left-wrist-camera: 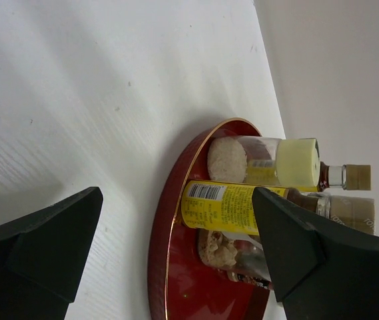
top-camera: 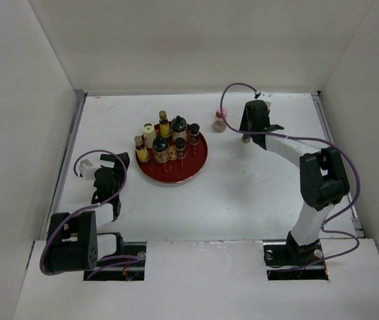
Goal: Organize the condiment bottles
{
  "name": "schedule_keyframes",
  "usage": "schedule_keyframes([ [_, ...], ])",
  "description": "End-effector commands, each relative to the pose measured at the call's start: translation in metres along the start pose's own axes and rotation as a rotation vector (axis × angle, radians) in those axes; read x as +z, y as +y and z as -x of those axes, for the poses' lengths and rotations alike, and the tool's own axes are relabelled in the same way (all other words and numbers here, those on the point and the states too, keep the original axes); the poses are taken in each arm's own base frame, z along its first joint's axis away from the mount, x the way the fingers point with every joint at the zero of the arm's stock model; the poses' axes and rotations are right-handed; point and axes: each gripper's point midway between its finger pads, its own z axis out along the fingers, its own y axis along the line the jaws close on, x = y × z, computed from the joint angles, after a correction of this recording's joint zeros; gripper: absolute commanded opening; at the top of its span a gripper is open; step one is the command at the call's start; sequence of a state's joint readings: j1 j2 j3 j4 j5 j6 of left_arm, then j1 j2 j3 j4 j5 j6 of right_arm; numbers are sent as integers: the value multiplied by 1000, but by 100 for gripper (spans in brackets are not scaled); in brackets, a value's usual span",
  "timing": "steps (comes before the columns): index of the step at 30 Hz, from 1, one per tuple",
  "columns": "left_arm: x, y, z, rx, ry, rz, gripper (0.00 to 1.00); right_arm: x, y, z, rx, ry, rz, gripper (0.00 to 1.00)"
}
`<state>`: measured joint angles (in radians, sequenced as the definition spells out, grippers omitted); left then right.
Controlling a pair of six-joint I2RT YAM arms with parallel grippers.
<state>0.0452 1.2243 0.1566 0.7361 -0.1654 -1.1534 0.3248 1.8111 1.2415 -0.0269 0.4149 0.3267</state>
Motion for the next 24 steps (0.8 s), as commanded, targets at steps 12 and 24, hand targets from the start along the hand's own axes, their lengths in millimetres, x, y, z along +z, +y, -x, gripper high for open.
schedule_keyframes([
  [12,-3,10,15,-40,-59,16,100,-87,60,55,47,-179,207,34],
  [24,-8,-3,20,-36,-78,-33,100,-223,195,-16,-62,-163,665,34],
])
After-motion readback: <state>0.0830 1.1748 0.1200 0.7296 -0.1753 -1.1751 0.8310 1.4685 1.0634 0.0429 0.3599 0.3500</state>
